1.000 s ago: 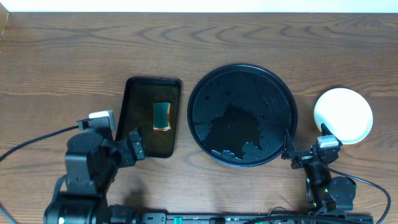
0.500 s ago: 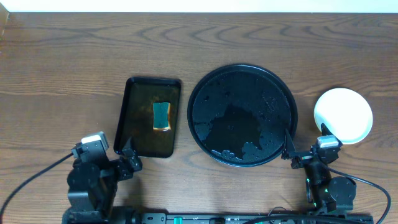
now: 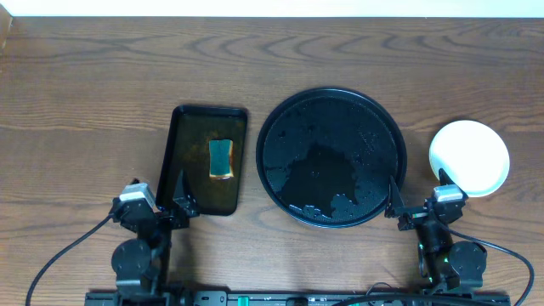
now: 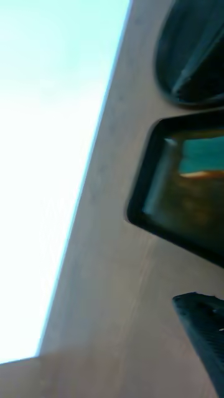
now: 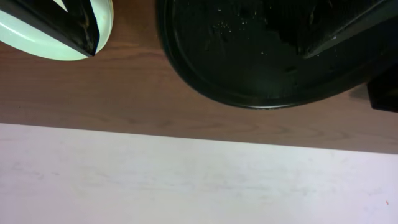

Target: Clean dirty plates on tray and stack at the side

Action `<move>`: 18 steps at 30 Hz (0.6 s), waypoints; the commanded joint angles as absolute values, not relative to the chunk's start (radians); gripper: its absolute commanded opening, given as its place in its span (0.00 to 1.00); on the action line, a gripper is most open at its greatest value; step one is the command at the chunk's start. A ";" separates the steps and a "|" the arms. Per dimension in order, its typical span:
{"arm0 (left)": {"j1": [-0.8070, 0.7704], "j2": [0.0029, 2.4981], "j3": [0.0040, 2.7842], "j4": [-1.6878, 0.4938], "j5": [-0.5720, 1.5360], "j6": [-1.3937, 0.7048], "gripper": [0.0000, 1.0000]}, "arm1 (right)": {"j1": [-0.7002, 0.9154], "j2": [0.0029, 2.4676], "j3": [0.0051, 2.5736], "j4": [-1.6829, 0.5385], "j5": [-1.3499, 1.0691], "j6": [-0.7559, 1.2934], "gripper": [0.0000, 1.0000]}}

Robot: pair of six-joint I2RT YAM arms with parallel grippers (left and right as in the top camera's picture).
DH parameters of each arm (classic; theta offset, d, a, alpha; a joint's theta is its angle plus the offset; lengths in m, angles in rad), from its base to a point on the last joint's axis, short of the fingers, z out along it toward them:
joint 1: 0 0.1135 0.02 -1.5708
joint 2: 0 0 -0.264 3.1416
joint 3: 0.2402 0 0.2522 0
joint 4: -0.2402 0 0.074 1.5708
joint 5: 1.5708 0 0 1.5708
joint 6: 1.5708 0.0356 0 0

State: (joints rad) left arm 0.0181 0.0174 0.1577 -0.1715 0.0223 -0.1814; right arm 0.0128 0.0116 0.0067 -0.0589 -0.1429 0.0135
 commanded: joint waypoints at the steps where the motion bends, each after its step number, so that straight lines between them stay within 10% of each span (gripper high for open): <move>1: 0.023 0.002 0.096 -0.043 0.014 -0.149 0.97 | 0.020 0.005 0.006 -0.062 -0.154 0.002 0.99; 18: 0.023 0.002 0.004 -0.071 0.014 -0.060 0.98 | 0.020 0.005 0.006 -0.062 -0.154 0.002 0.99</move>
